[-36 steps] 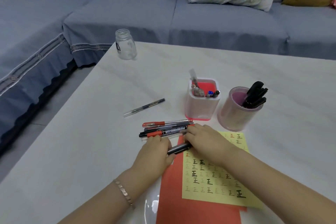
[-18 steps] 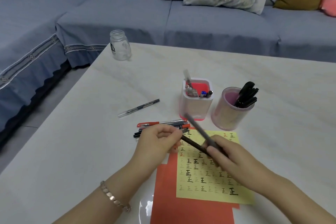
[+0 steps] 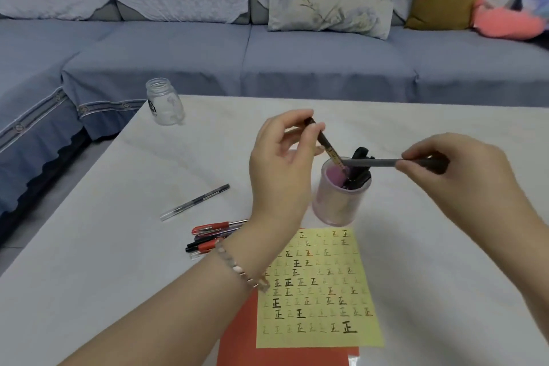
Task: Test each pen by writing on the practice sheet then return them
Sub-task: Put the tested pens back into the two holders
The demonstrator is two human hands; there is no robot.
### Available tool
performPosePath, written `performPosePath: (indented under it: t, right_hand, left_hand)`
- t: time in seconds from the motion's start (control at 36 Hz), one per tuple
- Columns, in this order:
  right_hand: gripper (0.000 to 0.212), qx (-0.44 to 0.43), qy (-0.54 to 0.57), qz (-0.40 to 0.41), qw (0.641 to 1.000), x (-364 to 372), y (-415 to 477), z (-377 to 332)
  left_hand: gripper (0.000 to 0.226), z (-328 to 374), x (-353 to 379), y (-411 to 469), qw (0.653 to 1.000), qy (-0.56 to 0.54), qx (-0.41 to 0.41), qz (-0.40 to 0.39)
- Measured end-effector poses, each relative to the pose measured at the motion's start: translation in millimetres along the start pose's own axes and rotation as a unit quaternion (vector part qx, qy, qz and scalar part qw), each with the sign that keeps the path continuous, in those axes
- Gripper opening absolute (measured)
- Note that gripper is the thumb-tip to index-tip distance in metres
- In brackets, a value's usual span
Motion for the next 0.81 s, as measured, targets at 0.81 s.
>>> performPosePath:
  t: [0.81]
  right_hand:
    - [0.03, -0.244, 0.021, -0.112, 0.963, 144, -34, -63]
  left_hand:
    - [0.04, -114, -139, -12, 0.754, 0.651, -0.008, -0.09]
Point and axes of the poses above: each hand's wrist, its own y-axis towards the middle knuckle, its own x-axis out of the palm, z = x × y, the point moved 6 cm from there along y, towards the middle knuckle, and after that the axes turned 13 degrees about -x, right-handed, at the moved point
